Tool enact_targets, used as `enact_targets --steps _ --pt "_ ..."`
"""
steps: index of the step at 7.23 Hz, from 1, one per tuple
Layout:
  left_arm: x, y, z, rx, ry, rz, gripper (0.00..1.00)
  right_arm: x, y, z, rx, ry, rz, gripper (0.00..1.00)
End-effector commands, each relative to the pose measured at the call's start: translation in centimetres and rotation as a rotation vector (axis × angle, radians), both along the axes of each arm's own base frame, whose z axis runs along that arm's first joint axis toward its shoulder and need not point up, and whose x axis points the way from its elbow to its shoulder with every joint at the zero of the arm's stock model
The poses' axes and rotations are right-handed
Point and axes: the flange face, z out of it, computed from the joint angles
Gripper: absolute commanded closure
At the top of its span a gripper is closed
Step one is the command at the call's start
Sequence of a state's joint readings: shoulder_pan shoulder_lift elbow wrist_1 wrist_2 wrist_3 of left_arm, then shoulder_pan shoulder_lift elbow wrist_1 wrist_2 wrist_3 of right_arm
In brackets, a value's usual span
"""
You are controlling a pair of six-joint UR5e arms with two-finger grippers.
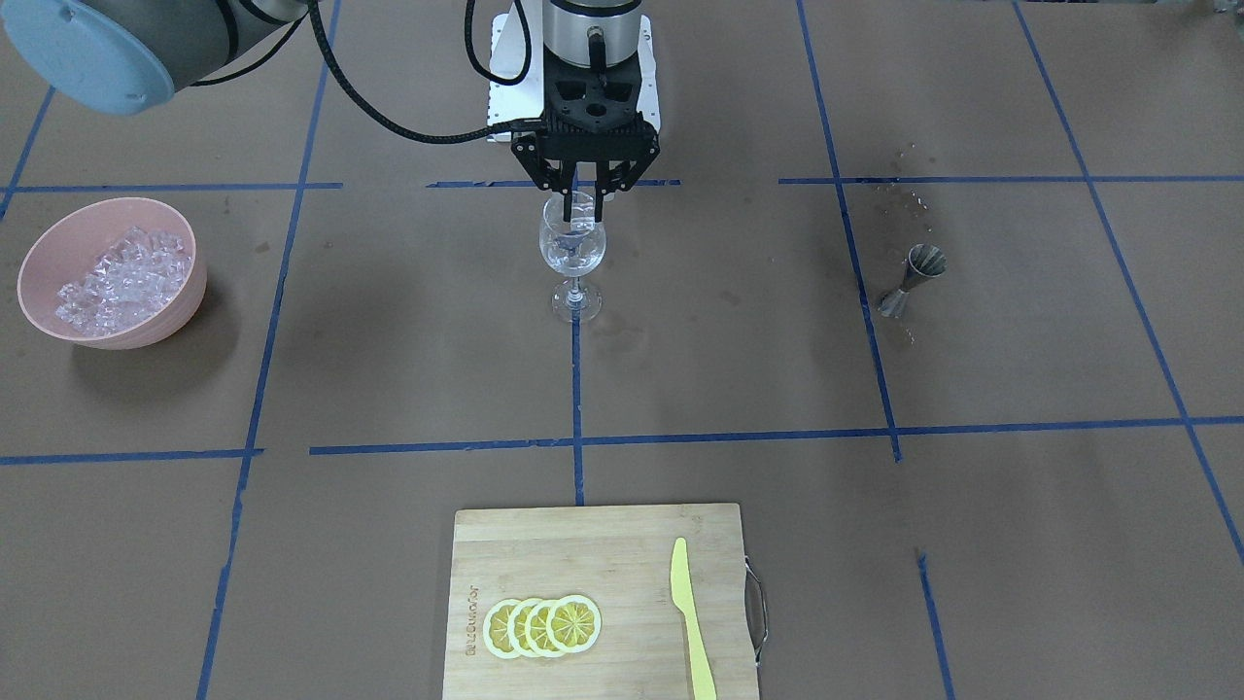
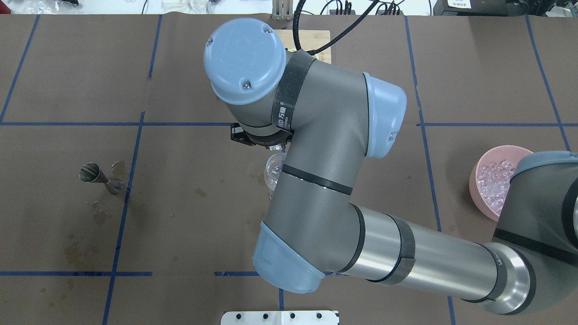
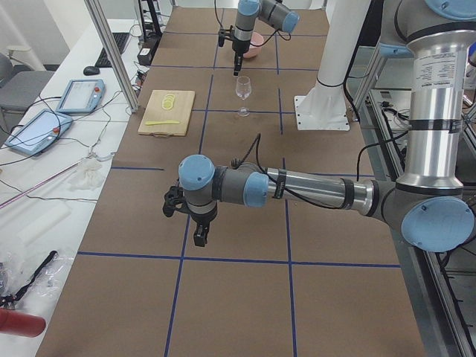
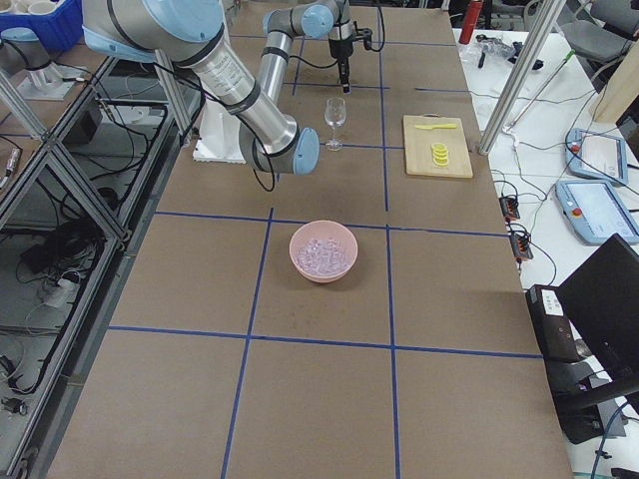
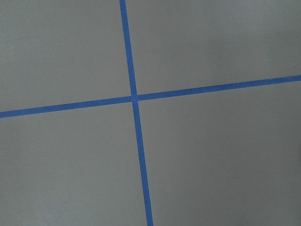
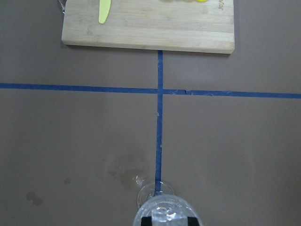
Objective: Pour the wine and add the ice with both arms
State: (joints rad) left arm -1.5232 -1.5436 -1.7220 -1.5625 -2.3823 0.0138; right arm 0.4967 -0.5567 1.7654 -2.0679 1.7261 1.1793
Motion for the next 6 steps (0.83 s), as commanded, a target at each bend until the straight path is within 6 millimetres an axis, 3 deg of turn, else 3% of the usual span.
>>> enact_targets --steps 1,4,6 --pt "0.0 -0.1 0.0 0.001 0.000 0.000 0.00 -1.3 1.6 1.0 -0.009 0.021 -0.030 1.00" --pt "0.0 -0.2 0.0 0.002 0.000 0.001 0.00 0.1 4.1 2.7 -0.011 0.025 -0.056 1.00" --pt "0.0 -0.2 0.1 -0.001 0.000 0.001 0.00 0.4 4.4 2.7 -0.011 0.025 -0.058 1.00"
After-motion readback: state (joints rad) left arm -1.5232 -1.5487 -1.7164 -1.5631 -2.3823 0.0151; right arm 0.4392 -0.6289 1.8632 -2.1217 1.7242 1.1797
